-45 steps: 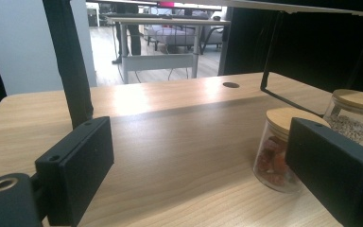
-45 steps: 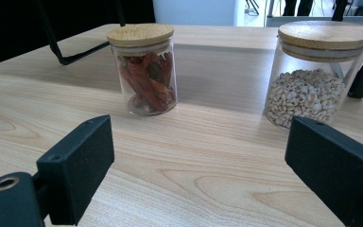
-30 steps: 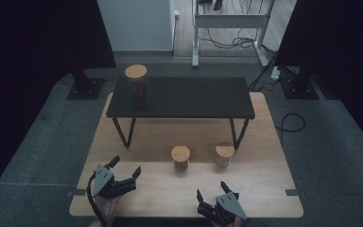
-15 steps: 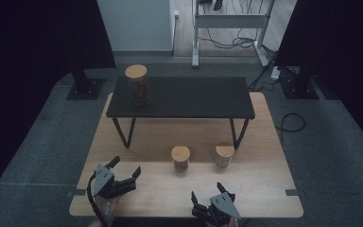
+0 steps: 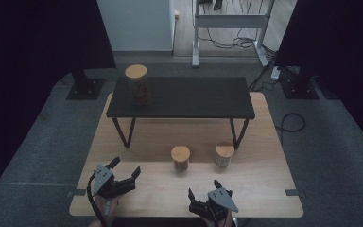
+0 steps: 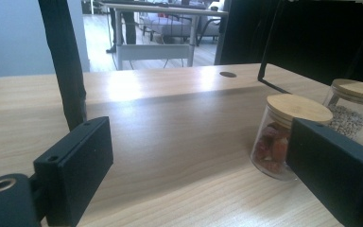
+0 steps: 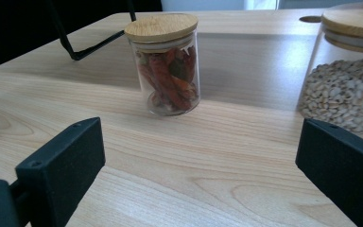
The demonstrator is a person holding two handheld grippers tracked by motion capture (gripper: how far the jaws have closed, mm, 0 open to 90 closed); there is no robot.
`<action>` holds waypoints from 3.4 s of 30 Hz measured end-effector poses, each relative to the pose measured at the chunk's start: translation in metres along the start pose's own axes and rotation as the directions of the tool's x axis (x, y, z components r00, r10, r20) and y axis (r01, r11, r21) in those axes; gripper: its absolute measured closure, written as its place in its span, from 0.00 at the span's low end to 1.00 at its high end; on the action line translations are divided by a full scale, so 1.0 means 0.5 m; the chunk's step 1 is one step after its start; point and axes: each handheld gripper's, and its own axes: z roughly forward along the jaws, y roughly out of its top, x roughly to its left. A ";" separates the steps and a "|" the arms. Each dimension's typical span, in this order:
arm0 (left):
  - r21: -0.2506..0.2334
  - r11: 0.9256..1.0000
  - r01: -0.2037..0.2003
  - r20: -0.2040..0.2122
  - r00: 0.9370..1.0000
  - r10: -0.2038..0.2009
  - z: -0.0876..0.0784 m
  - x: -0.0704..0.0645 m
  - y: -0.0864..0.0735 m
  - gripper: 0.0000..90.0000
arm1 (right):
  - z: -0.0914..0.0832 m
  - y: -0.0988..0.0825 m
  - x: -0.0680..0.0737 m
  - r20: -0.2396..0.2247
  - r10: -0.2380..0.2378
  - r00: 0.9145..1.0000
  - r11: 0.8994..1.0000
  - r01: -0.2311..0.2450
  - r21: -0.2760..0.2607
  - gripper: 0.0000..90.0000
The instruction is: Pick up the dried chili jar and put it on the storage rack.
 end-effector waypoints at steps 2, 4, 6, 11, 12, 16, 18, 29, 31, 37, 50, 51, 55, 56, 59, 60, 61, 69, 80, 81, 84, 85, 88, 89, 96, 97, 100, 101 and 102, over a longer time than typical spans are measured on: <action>0.001 1.000 0.003 0.003 1.000 -0.003 0.000 0.001 -0.001 0.09 | 0.003 0.004 0.002 0.001 -0.003 1.000 1.000 0.003 0.003 0.02; -0.006 1.000 0.006 0.010 1.000 -0.005 0.000 0.003 -0.002 0.09 | 0.007 0.009 0.004 0.000 -0.007 1.000 1.000 0.007 0.006 0.02; -0.006 1.000 0.003 0.011 1.000 -0.003 0.000 0.003 -0.002 0.09 | 0.011 0.013 0.006 -0.001 -0.011 1.000 1.000 0.011 0.008 0.02; -0.002 1.000 0.009 0.010 1.000 -0.009 0.001 0.005 -0.002 0.09 | 0.029 0.024 0.013 -0.009 -0.022 1.000 0.999 0.022 0.025 0.03; -0.001 1.000 0.010 0.008 1.000 -0.010 0.001 0.006 -0.002 0.09 | 0.032 0.024 0.015 -0.008 -0.026 1.000 0.999 0.026 0.027 0.03; -0.007 1.000 0.013 0.008 1.000 -0.013 -0.001 0.007 -0.002 0.09 | 0.044 0.033 0.022 0.000 -0.034 0.999 0.999 0.034 0.040 0.03; -0.013 1.000 0.015 0.010 1.000 -0.015 -0.001 0.009 -0.003 0.09 | 0.046 0.037 0.025 0.001 -0.043 0.999 0.998 0.042 0.041 0.03; -0.001 0.998 0.056 0.014 0.998 -0.056 0.002 0.019 -0.004 0.09 | 0.082 0.078 0.037 -0.018 -0.096 0.995 0.993 0.097 0.071 0.03; 0.003 0.998 0.064 0.018 0.998 -0.065 0.004 0.020 -0.005 0.09 | 0.091 0.085 0.038 -0.027 -0.100 0.995 0.992 0.102 0.076 0.03; 0.009 0.998 0.060 0.026 0.998 -0.061 0.006 0.020 -0.007 0.09 | 0.120 0.105 0.038 -0.054 -0.100 0.994 0.989 0.105 0.107 0.03; 0.014 0.998 0.062 0.029 0.998 -0.063 0.007 0.022 -0.008 0.09 | 0.168 0.132 0.048 -0.040 -0.120 0.992 0.978 0.125 0.165 0.03; 0.015 0.998 0.061 0.030 0.998 -0.062 0.008 0.022 -0.008 0.09 | 0.171 0.132 0.048 -0.036 -0.122 0.992 0.978 0.127 0.168 0.03; 0.018 0.998 0.061 0.033 0.998 -0.061 0.009 0.023 -0.008 0.09 | 0.182 0.131 0.047 -0.029 -0.120 0.992 0.977 0.123 0.173 0.03; 0.019 0.998 0.062 0.033 0.998 -0.062 0.009 0.023 -0.008 0.09 | 0.184 0.131 0.048 -0.028 -0.121 0.992 0.977 0.124 0.174 0.03; 0.021 0.998 0.064 0.034 0.997 -0.064 0.009 0.024 -0.009 0.09 | 0.193 0.131 0.047 -0.026 -0.118 0.993 0.976 0.121 0.180 0.03; 0.022 0.998 0.064 0.035 0.997 -0.064 0.010 0.024 -0.009 0.09 | 0.195 0.131 0.048 -0.024 -0.117 0.993 0.976 0.120 0.181 0.03; 0.023 0.998 0.065 0.036 0.997 -0.066 0.010 0.024 -0.009 0.09 | 0.198 0.131 0.048 -0.024 -0.117 0.993 0.976 0.120 0.183 0.03; 0.030 0.998 0.064 0.039 0.997 -0.065 0.012 0.025 -0.009 0.09 | 0.217 0.135 0.052 -0.012 -0.127 0.992 0.972 0.127 0.198 0.05; 0.037 0.998 0.060 0.046 0.997 -0.062 0.013 0.024 -0.009 0.09 | 0.234 0.142 0.052 -0.008 -0.129 0.992 0.971 0.128 0.201 0.06; 0.038 0.998 0.059 0.046 0.997 -0.061 0.013 0.024 -0.009 0.09 | 0.236 0.142 0.052 -0.011 -0.128 0.992 0.971 0.127 0.201 0.07; 0.039 0.998 0.058 0.048 0.997 -0.060 0.014 0.024 -0.009 0.09 | 0.240 0.144 0.052 -0.016 -0.129 0.992 0.971 0.129 0.201 0.07; 0.040 0.998 0.057 0.048 0.997 -0.059 0.014 0.024 -0.009 0.09 | 0.241 0.144 0.052 -0.016 -0.128 0.992 0.971 0.128 0.201 0.07; 0.045 0.997 0.057 0.049 0.997 -0.059 0.015 0.024 -0.008 0.09 | 0.244 0.145 0.053 -0.016 -0.128 0.992 0.971 0.129 0.200 0.08; 0.047 0.997 0.057 0.049 0.997 -0.059 0.015 0.025 -0.008 0.09 | 0.245 0.146 0.053 -0.015 -0.129 0.992 0.971 0.129 0.201 0.08; 0.055 0.997 0.055 0.050 0.997 -0.058 0.017 0.025 -0.007 0.09 | 0.255 0.148 0.055 -0.011 -0.129 0.992 0.971 0.128 0.200 0.09; 0.055 0.997 0.055 0.050 0.997 -0.058 0.017 0.025 -0.007 0.09 | 0.257 0.148 0.055 -0.010 -0.130 0.991 0.971 0.129 0.200 0.09; 0.055 0.997 0.054 0.051 0.997 -0.057 0.017 0.024 -0.007 0.09 | 0.263 0.149 0.055 -0.010 -0.128 0.992 0.971 0.128 0.203 0.10; 0.056 0.997 0.054 0.051 0.997 -0.057 0.017 0.024 -0.007 0.09 | 0.264 0.149 0.054 -0.010 -0.127 0.992 0.971 0.126 0.204 0.11; 0.056 0.997 0.054 0.051 0.997 -0.057 0.018 0.025 -0.007 0.09 | 0.266 0.149 0.054 -0.009 -0.127 0.992 0.971 0.126 0.205 0.11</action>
